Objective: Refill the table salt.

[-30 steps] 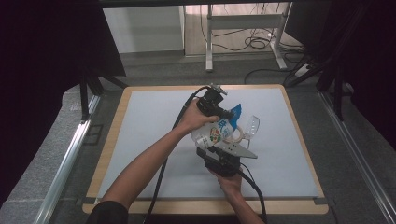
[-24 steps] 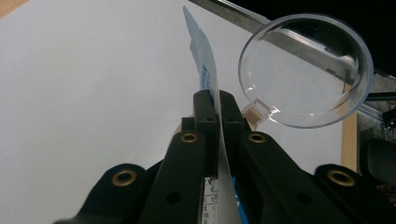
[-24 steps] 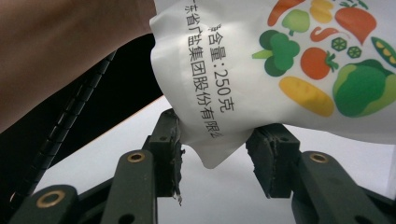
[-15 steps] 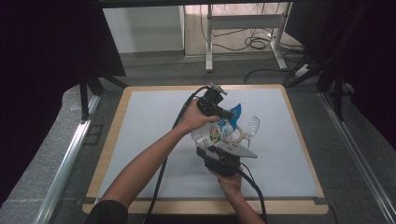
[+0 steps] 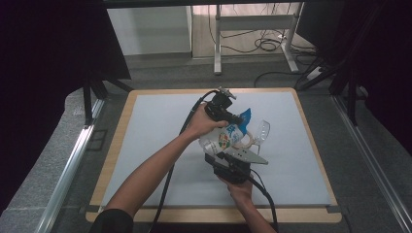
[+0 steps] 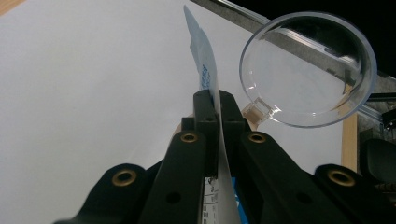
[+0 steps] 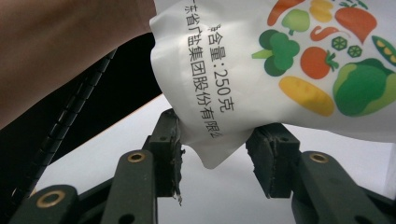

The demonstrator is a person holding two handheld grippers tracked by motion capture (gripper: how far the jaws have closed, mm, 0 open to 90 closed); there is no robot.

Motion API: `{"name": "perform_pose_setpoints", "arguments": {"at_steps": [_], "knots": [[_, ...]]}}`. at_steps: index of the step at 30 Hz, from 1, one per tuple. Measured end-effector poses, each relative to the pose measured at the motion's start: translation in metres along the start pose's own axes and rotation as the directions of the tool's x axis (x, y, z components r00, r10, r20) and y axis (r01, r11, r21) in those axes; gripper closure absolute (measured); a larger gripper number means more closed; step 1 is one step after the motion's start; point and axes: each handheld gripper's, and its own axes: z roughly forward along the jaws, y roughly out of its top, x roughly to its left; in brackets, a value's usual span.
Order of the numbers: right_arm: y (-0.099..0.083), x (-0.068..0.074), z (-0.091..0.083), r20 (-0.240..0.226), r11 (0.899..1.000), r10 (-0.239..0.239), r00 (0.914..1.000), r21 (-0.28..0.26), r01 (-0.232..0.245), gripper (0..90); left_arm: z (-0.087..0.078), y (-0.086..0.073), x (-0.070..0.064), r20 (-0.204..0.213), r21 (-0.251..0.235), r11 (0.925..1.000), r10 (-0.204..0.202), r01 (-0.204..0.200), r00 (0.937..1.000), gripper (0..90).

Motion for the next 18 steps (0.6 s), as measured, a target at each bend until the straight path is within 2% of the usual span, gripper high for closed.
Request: {"name": "perform_pose_setpoints", "arguments": {"at_steps": [10, 18], "knots": [[0.0013, -0.0002, -0.001, -0.003, 1.0, 0.006, 1.0, -0.005, -0.006, 57.2, 0.0, 0.0014, 0.0002, 0.0, 0.001, 1.0, 0.003, -0.003, 1.0, 90.0], [0.0026, 0.0002, -0.0021, -0.014, 1.0, 0.013, 0.9998, -0.011, -0.013, 57.2, -0.0032, 0.0042, 0.0011, 0.002, 0.02, 0.9997, 0.014, -0.014, 0.9999, 90.0]]}}
